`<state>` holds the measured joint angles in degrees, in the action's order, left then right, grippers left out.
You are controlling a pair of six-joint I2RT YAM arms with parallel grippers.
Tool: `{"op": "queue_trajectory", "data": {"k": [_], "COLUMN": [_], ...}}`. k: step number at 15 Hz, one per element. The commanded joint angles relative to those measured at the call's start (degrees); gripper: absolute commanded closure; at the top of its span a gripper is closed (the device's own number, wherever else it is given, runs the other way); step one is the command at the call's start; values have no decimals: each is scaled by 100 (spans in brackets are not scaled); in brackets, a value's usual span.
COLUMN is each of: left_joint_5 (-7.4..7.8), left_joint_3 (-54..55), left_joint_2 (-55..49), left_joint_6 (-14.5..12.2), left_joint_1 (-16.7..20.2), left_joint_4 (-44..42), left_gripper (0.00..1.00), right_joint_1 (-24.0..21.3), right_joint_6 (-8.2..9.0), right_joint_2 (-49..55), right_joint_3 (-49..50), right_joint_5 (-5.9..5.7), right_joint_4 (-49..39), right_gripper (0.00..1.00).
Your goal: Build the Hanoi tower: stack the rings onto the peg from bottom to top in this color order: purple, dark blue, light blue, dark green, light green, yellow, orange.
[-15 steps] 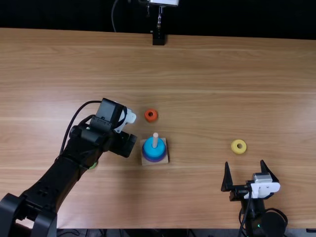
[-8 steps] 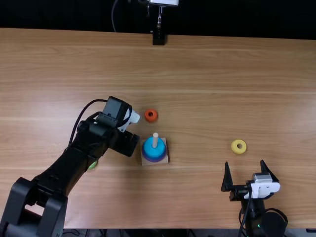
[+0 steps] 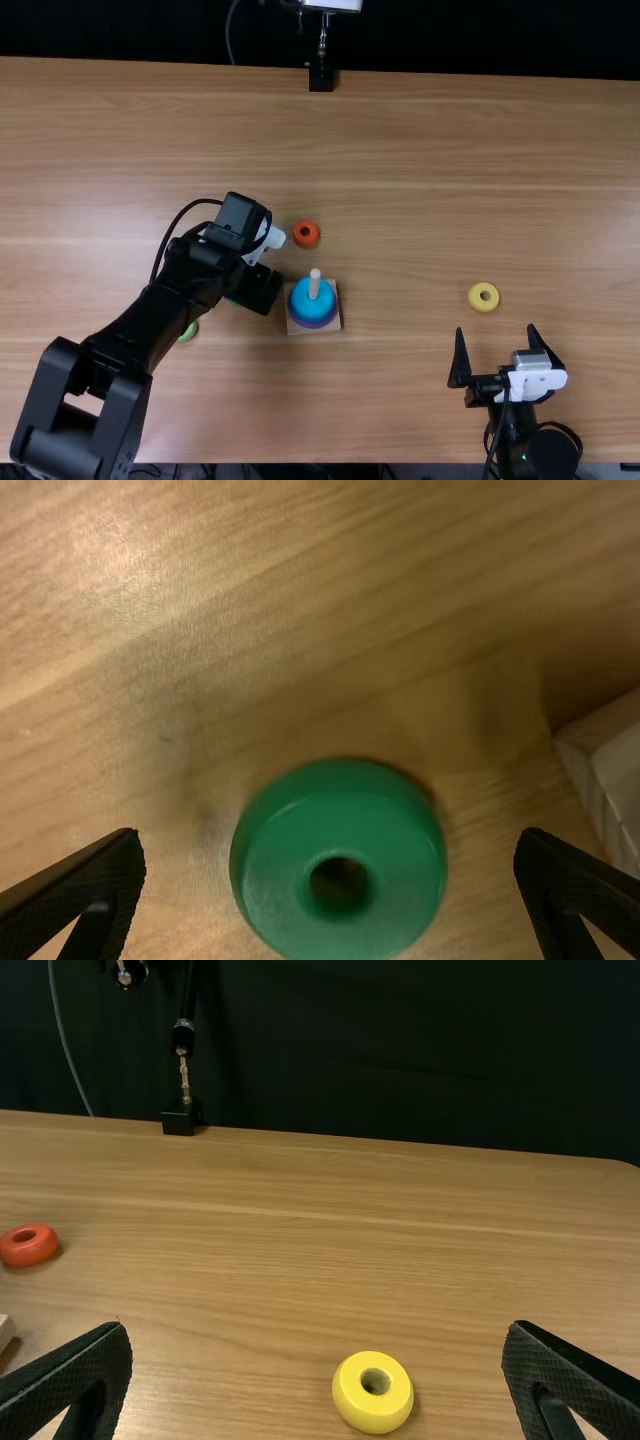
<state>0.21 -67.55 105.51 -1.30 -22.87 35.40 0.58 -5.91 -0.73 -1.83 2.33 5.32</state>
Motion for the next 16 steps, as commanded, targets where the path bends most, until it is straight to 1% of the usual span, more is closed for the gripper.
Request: {"op": "queue_trajectory", "data": {"k": [1,5,8,15,16], "left_joint_5": [-21,-21,-21,-10,-10], "left_joint_3": [-171,-162,-171,-171,-171], "left_joint_2": [127,154,268,268,268], "left_joint_6": [-60,-60,-60,-81,-81], "left_joint_1": [-24,-24,-15,-15,-15], "left_joint_4": [15,25,363,363,373], "left_gripper": [0,0,0,0,9], "right_joint_1": [-75,-75,-75,-75,-75], "right_joint_6": [1,1,1,1,1], "right_joint_2": [73,73,73,73,73], "right_joint_3": [86,86,95,86,95], "right_joint_5": [-11,-11,-11,-11,-11], "right_joint_4": [33,33,44,44,33], "right_gripper": [0,0,0,0,0]}}
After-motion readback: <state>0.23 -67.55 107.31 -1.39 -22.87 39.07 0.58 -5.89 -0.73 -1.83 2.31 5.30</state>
